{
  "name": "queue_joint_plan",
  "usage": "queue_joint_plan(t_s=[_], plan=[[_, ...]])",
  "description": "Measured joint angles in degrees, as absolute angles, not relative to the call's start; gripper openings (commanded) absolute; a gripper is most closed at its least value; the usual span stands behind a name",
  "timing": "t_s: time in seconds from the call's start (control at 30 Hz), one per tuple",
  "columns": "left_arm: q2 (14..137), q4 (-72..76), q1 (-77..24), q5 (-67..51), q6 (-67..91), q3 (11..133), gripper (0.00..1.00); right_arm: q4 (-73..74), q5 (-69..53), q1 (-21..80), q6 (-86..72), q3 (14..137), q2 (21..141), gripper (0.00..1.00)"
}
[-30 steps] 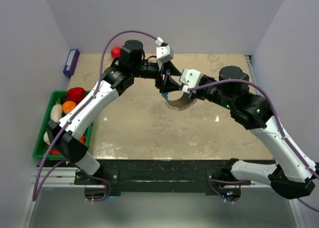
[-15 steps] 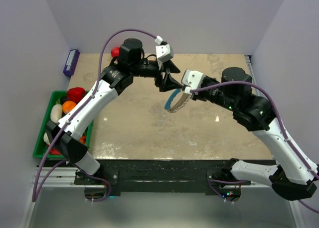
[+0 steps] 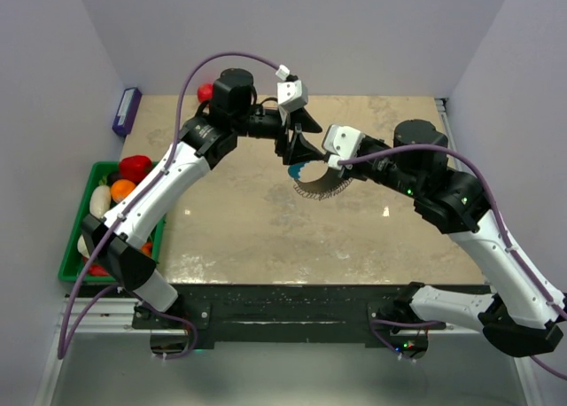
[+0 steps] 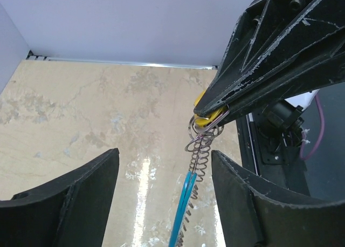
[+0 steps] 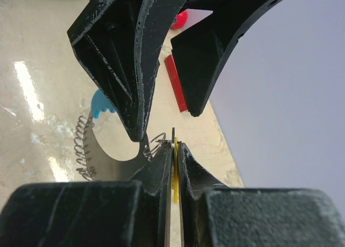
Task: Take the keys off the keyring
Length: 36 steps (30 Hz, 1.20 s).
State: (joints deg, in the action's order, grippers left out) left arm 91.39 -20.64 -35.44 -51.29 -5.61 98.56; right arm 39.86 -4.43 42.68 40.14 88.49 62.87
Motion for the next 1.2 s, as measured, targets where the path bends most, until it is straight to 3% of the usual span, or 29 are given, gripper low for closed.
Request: queue_joint_plan(t_s=[1.2], plan=[[90.52, -23.18, -34.87, -52.27, -7.33, 101.03, 0.74, 40.03, -4.16, 42.63, 42.94, 88.64, 62.24, 0.00]])
